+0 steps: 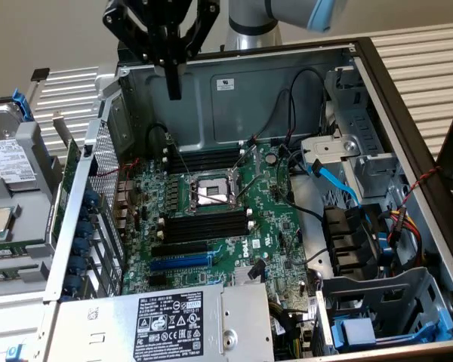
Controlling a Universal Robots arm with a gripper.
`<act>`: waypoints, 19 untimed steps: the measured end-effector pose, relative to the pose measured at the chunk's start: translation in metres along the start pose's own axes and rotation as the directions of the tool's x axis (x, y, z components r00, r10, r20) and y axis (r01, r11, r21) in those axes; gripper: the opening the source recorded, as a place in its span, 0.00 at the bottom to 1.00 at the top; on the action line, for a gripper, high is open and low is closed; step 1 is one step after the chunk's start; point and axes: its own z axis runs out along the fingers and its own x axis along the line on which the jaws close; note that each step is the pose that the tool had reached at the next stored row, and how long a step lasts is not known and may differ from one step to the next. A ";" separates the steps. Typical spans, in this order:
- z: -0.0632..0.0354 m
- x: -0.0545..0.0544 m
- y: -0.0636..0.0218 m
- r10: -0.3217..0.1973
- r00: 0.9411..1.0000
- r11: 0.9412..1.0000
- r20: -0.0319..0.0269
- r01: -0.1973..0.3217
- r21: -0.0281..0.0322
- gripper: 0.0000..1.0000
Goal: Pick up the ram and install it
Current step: 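Reach for the ram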
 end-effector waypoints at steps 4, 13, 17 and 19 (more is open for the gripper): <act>-0.0004 0.016 -0.0033 0.000 1.000 1.000 0.000 0.000 0.000 0.11; -0.0017 0.056 -0.0135 0.000 1.000 1.000 0.000 0.000 0.000 0.11; -0.0023 0.074 -0.0183 0.000 1.000 1.000 0.000 0.000 0.000 0.11; -0.0026 0.083 -0.0207 0.000 1.000 1.000 0.000 0.000 0.000 0.11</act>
